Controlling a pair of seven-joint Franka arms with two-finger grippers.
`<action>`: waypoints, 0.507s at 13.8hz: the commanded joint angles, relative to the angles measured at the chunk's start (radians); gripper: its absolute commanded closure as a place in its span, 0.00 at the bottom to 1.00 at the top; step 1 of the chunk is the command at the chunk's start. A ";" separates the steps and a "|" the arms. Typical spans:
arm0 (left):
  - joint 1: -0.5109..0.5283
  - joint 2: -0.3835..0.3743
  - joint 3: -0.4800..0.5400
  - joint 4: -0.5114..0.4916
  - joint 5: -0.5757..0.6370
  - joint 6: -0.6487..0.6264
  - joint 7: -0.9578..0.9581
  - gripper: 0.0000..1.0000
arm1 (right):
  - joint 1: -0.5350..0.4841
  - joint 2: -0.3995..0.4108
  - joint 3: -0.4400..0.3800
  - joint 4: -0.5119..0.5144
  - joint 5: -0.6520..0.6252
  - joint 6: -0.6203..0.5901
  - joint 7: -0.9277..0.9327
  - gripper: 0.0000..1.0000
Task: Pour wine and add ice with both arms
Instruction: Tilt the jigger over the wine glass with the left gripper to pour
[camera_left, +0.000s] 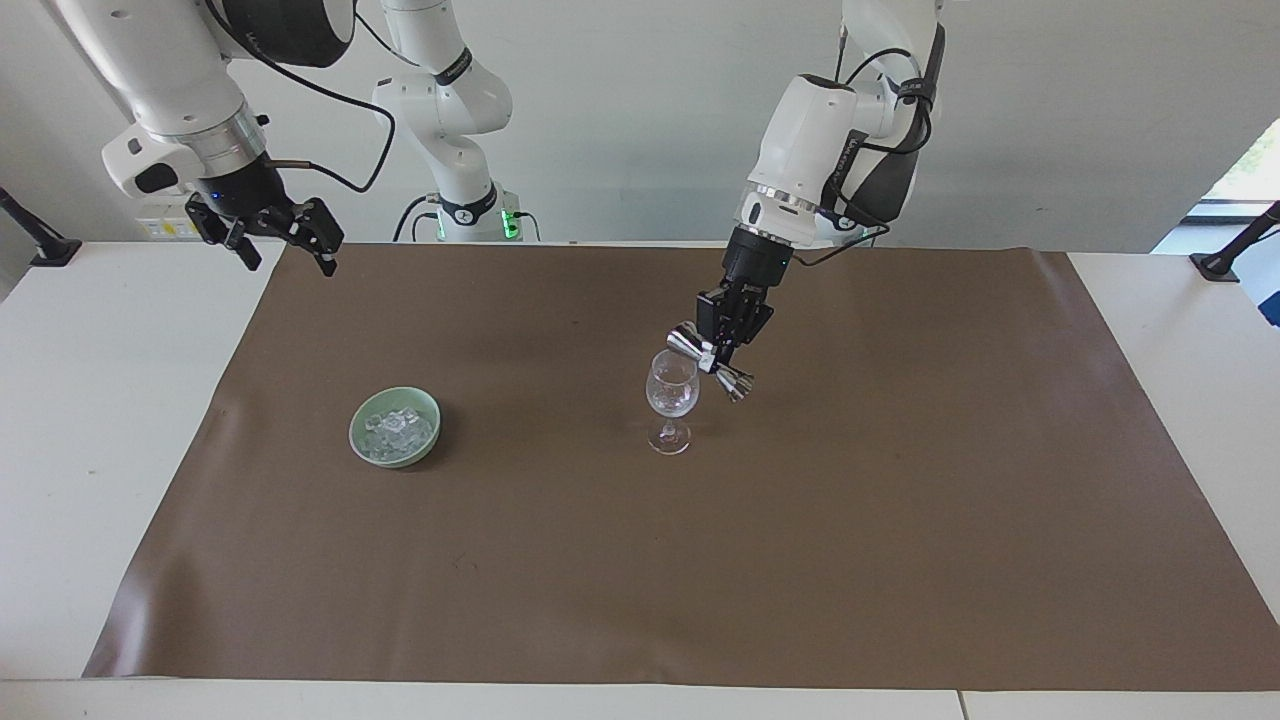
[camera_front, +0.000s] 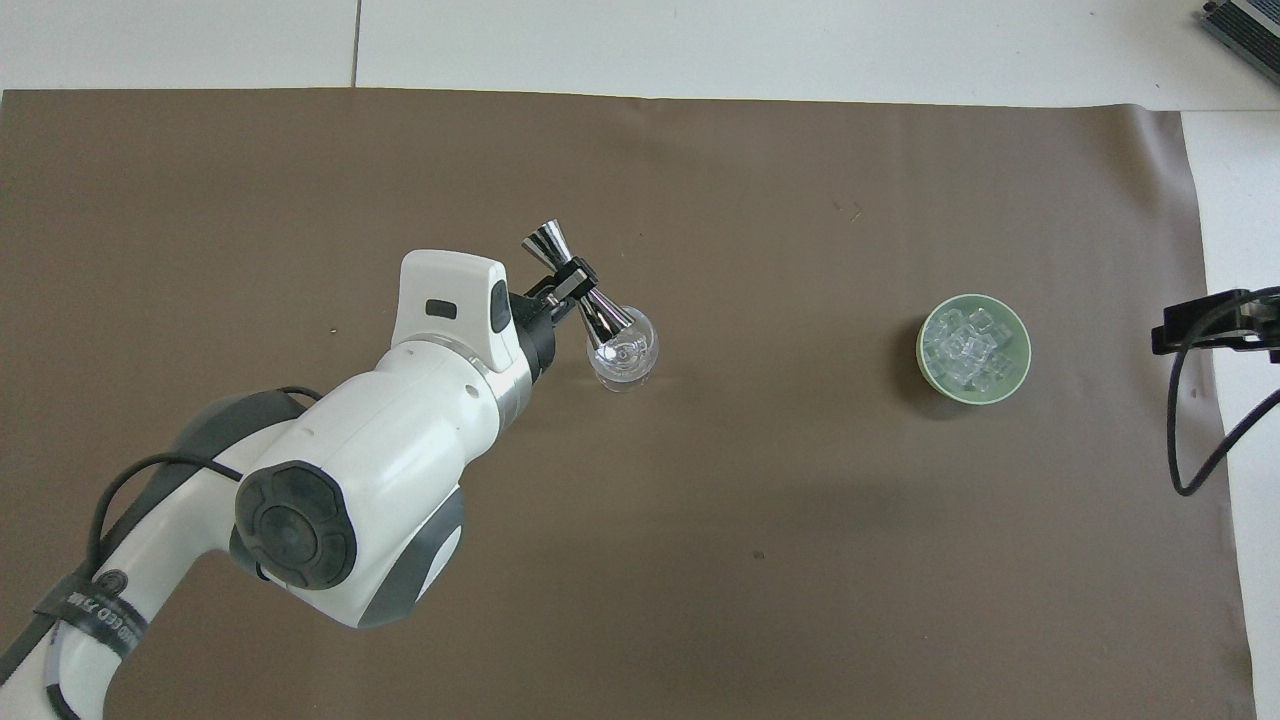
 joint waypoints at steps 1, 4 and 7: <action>-0.008 0.023 0.006 0.043 0.027 -0.048 -0.048 1.00 | 0.001 -0.016 -0.001 -0.020 0.006 0.014 0.010 0.00; -0.004 0.041 0.018 0.061 -0.017 -0.086 -0.062 1.00 | 0.001 -0.016 -0.001 -0.020 0.006 0.014 0.010 0.00; -0.002 0.044 0.034 0.068 -0.173 -0.099 -0.065 1.00 | 0.001 -0.016 -0.001 -0.020 0.006 0.014 0.011 0.00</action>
